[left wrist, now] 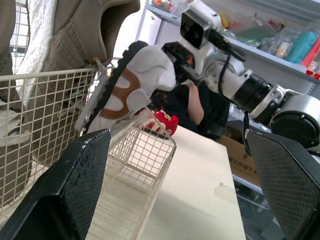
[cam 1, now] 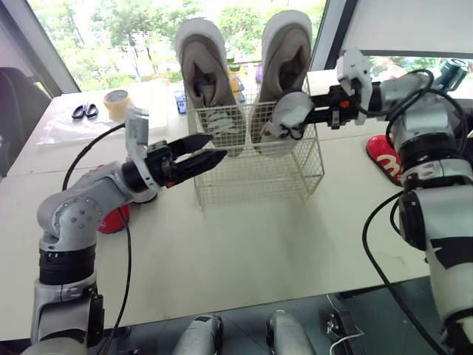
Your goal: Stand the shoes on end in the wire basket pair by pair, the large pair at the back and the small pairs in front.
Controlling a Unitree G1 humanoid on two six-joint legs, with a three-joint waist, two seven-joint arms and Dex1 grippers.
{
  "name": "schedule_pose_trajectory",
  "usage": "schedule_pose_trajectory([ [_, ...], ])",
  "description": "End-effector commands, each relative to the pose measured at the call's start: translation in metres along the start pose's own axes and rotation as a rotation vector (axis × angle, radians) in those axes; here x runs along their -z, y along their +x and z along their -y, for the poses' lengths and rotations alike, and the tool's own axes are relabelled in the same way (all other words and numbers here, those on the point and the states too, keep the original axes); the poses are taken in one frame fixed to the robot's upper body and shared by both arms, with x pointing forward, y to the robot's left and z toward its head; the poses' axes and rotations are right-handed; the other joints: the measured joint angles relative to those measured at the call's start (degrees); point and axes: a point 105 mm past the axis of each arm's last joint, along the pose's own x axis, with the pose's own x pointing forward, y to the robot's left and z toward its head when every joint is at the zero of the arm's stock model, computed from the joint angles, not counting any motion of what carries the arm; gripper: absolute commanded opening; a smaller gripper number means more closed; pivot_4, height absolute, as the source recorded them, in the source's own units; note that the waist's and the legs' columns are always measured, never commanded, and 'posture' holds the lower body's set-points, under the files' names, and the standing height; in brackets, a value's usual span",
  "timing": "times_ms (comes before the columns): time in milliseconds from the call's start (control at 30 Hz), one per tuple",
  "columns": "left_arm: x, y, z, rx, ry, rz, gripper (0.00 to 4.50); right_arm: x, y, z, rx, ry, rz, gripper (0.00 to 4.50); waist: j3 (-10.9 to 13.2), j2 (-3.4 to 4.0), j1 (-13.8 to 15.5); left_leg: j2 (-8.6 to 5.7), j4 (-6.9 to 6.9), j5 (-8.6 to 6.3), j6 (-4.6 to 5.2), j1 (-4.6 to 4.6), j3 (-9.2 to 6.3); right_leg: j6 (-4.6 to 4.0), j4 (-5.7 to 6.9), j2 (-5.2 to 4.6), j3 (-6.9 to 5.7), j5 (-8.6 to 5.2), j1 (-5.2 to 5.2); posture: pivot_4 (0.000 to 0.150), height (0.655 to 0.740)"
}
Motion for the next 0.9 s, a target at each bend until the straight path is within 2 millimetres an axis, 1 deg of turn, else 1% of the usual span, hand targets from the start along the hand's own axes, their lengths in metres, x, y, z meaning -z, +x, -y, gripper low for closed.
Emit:
schedule_pose_trajectory([
  [33,-0.007,0.002,0.008,0.011,0.058,0.008,4.42,-0.004,-0.002,0.004,0.042,-0.013,0.040,0.59,0.0,0.00,0.0,0.00,0.00,0.00,0.00,0.00,0.00,0.00,0.00,0.00,0.00,0.00,0.00,0.150,0.7400],
  [133,-0.008,0.002,0.008,0.010,0.060,0.008,4.42,-0.004,-0.003,0.005,0.056,-0.002,0.064,0.59,0.0,0.00,0.0,0.00,0.00,0.01,-0.01,0.00,-0.01,0.00,0.02,0.00,0.00,0.00,0.00,0.150,0.7400],
  [200,-0.008,0.001,0.007,0.009,0.063,0.006,4.50,-0.004,-0.005,0.004,0.062,-0.014,0.066,1.62,0.0,0.00,0.0,0.00,0.01,0.01,-0.02,0.00,-0.01,0.00,0.03,0.00,0.00,0.00,0.00,0.150,0.7400],
  [233,-0.008,0.001,0.007,0.007,0.065,0.005,4.50,-0.003,-0.006,0.004,0.072,-0.029,0.063,2.01,0.0,0.00,0.0,0.00,0.01,0.01,-0.02,0.00,-0.01,0.00,0.03,0.00,0.00,0.00,-0.01,0.150,0.7400],
  [300,-0.008,0.000,0.007,0.000,0.071,-0.005,4.50,-0.002,-0.011,0.003,0.084,-0.077,0.035,3.08,0.0,0.00,0.0,0.00,0.00,0.01,-0.02,0.00,-0.01,0.00,0.03,0.00,0.00,0.00,-0.01,0.150,0.7400],
  [367,-0.008,-0.003,0.005,-0.010,0.075,-0.012,4.50,-0.005,-0.018,0.002,0.096,-0.111,0.021,4.00,0.0,0.00,0.0,0.00,0.01,0.01,-0.02,0.00,-0.01,0.00,0.04,0.00,0.00,0.00,-0.01,0.150,0.7400],
  [467,-0.009,-0.007,0.003,-0.030,0.084,-0.029,4.50,-0.011,-0.026,-0.002,0.107,-0.162,0.003,4.00,0.0,0.00,0.1,-0.01,0.01,0.01,-0.02,0.00,-0.01,0.00,0.05,0.00,0.00,0.00,-0.01,0.150,0.7400],
  [567,-0.013,-0.013,-0.002,-0.082,0.116,-0.034,4.50,-0.025,-0.041,-0.007,0.143,-0.219,-0.008,4.00,0.0,0.00,0.1,0.00,0.02,0.01,-0.02,0.00,-0.01,0.00,0.06,0.00,0.00,0.00,-0.02,0.150,0.7400],
  [667,-0.022,-0.024,-0.014,-0.194,0.179,-0.043,4.50,-0.047,-0.055,-0.015,0.180,-0.269,0.005,4.00,0.0,0.00,0.2,0.00,0.01,0.01,-0.02,0.00,-0.01,0.00,0.06,0.00,0.00,0.00,-0.03,0.150,0.7400],
  [733,-0.029,-0.032,-0.025,-0.285,0.212,-0.047,4.50,-0.061,-0.058,-0.025,0.182,-0.294,0.022,4.00,0.0,0.00,0.2,0.00,0.00,0.01,-0.01,-0.02,-0.02,0.00,0.06,0.00,0.01,0.00,-0.04,0.150,0.7400],
  [800,-0.033,-0.044,-0.044,-0.429,0.265,-0.091,4.50,-0.075,-0.055,-0.040,0.153,-0.312,0.049,4.00,0.0,0.00,0.2,0.01,0.00,0.01,-0.01,-0.02,-0.01,0.00,0.06,0.00,0.02,0.00,-0.06,0.150,0.7400],
  [833,-0.034,-0.048,-0.050,-0.475,0.281,-0.107,4.50,-0.079,-0.053,-0.046,0.142,-0.313,0.057,4.00,0.0,0.01,0.1,0.01,0.00,0.01,-0.01,-0.02,-0.01,0.00,0.07,0.01,0.02,0.00,-0.07,0.150,0.7400],
  [900,-0.043,-0.070,-0.085,-0.714,0.311,-0.164,4.50,-0.093,-0.040,-0.069,0.069,-0.321,0.099,4.00,0.0,0.01,0.3,0.02,0.01,0.01,-0.01,-0.01,-0.01,0.00,0.10,0.02,0.02,0.00,-0.06,0.150,0.7400],
])
